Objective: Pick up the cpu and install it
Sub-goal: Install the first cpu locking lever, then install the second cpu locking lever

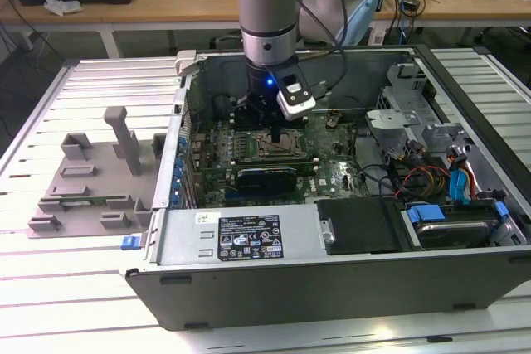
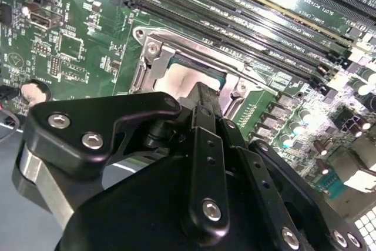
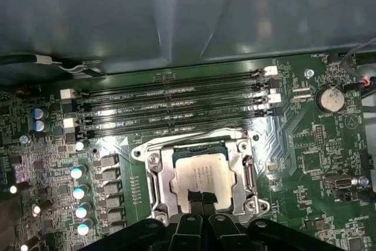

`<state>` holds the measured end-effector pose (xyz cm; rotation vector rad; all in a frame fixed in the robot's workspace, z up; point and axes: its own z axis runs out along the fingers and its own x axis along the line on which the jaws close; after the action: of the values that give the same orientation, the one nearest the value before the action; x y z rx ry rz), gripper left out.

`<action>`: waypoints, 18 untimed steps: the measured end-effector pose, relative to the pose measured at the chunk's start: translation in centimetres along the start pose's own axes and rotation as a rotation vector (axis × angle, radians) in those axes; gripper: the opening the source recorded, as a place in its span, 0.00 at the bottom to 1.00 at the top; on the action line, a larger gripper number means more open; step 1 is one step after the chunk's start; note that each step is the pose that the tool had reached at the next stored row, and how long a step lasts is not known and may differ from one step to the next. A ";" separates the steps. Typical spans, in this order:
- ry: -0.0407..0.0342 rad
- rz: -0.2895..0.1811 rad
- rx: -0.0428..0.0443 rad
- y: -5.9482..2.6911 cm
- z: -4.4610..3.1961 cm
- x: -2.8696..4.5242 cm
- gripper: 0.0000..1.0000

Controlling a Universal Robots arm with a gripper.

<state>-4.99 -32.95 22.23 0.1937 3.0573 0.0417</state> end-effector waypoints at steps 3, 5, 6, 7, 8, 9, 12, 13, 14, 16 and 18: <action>0.0007 -0.010 -0.0007 0.03 -0.65 -0.14 0.11; 0.0008 -0.014 -0.0011 0.06 -1.31 -0.22 0.11; 0.0009 -0.015 -0.0010 0.07 -1.59 -0.25 0.11; 0.0010 -0.016 -0.0006 0.09 -2.09 -0.31 0.11; 0.0009 -0.016 0.0008 0.10 -2.42 -0.35 0.11; 0.0008 -0.017 0.0015 0.11 -2.56 -0.37 0.11; 0.0006 -0.017 0.0013 0.11 -2.64 -0.38 0.11; 0.0008 -0.017 0.0015 0.11 -2.67 -0.38 0.11; 0.0008 -0.017 0.0015 0.11 -2.67 -0.39 0.11; 0.0008 -0.017 0.0016 0.11 -2.81 -0.40 0.11; 0.0008 -0.017 0.0016 0.11 -2.83 -0.40 0.11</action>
<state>-4.80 -32.95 25.08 0.1685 3.0595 0.0384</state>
